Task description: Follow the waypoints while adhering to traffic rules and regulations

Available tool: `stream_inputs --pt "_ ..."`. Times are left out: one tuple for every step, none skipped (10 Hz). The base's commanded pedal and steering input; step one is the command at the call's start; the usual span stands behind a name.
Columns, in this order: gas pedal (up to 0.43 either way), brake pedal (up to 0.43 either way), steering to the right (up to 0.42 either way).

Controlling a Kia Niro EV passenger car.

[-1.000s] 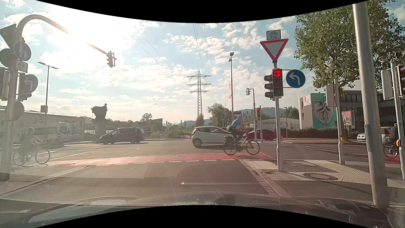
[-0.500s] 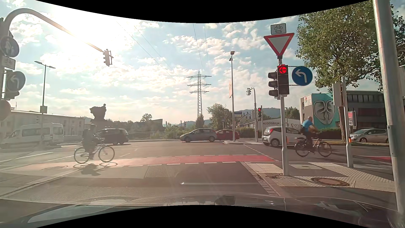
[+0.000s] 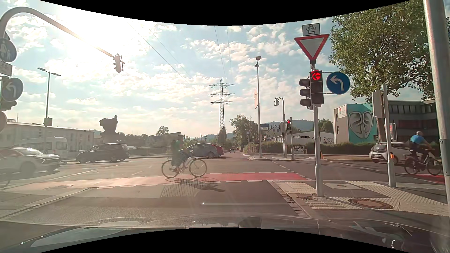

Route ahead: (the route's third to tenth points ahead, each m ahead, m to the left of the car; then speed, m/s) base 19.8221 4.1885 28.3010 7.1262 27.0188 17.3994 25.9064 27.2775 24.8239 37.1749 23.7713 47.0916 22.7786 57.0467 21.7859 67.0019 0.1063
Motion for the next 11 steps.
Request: stream_inputs --pt "0.0 0.146 -0.001" --pt "0.0 0.152 -0.002" --pt "0.0 0.165 -0.002" --pt "0.0 0.177 -0.002" --pt "0.0 0.183 -0.002" --pt "0.0 0.195 -0.002" --pt "0.0 0.195 -0.003" --pt "0.0 0.201 -0.004" --pt "0.0 0.201 -0.005" --pt "0.0 0.201 -0.005" --pt "0.0 0.207 -0.005"
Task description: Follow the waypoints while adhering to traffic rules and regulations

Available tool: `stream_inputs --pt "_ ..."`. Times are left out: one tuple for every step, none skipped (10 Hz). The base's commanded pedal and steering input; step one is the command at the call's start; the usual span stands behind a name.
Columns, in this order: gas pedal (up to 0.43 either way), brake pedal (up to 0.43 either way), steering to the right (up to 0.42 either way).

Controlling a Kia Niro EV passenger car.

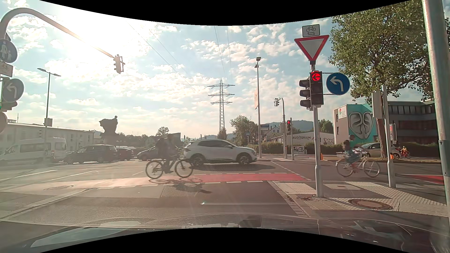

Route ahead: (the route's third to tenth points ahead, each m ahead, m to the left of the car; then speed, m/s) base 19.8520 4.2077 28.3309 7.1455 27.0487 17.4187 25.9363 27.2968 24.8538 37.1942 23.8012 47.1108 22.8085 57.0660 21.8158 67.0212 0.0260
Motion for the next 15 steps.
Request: stream_inputs --pt "0.0 0.207 -0.005" --pt "0.0 0.207 -0.005" --pt "0.0 0.201 -0.007" --pt "0.0 0.213 -0.008" --pt "0.0 0.207 -0.009" --pt "0.0 0.213 -0.009" --pt "0.0 0.213 -0.01" --pt "0.0 0.213 -0.011" --pt "0.0 0.213 -0.013" --pt "0.0 0.213 -0.014" --pt "0.0 0.213 -0.016" --pt "0.0 0.22 -0.017" --pt "0.0 0.213 -0.017" --pt "0.0 0.22 -0.017" --pt "0.0 0.22 -0.017"
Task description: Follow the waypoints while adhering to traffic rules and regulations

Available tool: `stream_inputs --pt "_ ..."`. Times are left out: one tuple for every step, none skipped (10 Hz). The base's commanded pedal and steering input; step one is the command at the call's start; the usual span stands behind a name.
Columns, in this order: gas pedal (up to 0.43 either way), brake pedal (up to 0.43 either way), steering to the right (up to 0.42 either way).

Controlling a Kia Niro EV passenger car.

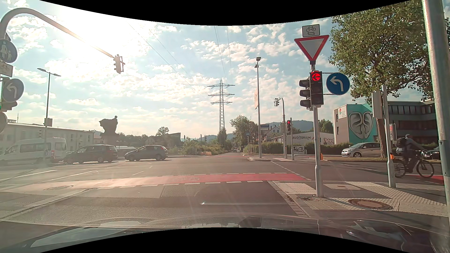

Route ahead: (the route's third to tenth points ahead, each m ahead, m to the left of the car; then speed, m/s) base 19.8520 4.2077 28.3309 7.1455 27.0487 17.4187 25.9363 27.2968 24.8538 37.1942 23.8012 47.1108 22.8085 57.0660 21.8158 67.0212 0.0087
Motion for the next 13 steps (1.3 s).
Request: stream_inputs --pt "0.0 0.22 -0.018" --pt "0.0 0.22 -0.018" --pt "0.0 0.22 -0.017" --pt "0.0 0.22 -0.017" --pt "0.0 0.22 -0.018" --pt "0.0 0.22 -0.018" --pt "0.0 0.22 -0.018" --pt "0.0 0.22 -0.018" --pt "0.0 0.22 -0.018" --pt "0.0 0.22 -0.018" --pt "0.0 0.213 -0.018" --pt "0.0 0.226 -0.018" --pt "0.0 0.213 -0.019"
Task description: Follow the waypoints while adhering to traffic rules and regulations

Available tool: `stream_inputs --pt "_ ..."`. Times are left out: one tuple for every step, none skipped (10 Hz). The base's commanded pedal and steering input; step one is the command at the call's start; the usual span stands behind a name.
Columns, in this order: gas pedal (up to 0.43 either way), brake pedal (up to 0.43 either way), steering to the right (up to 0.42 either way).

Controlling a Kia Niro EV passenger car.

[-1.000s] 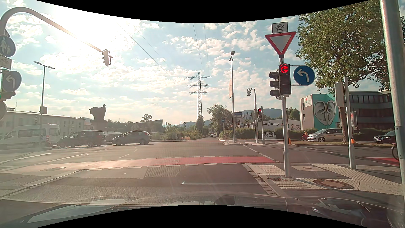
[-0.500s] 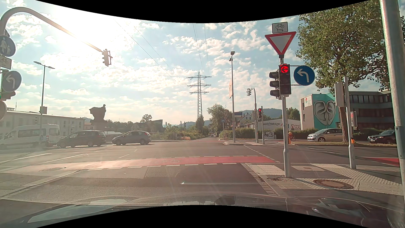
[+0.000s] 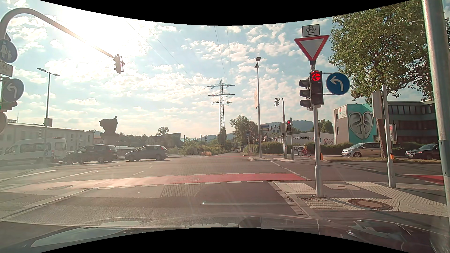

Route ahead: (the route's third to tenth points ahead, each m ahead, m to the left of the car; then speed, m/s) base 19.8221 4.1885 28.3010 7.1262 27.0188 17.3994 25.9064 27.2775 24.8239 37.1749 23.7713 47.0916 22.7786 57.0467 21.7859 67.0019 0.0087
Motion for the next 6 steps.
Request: stream_inputs --pt "0.0 0.22 -0.019" --pt "0.0 0.207 -0.019" --pt "0.0 0.22 -0.02" --pt "0.0 0.22 -0.021" --pt "0.0 0.226 -0.023" --pt "0.0 0.226 -0.023"
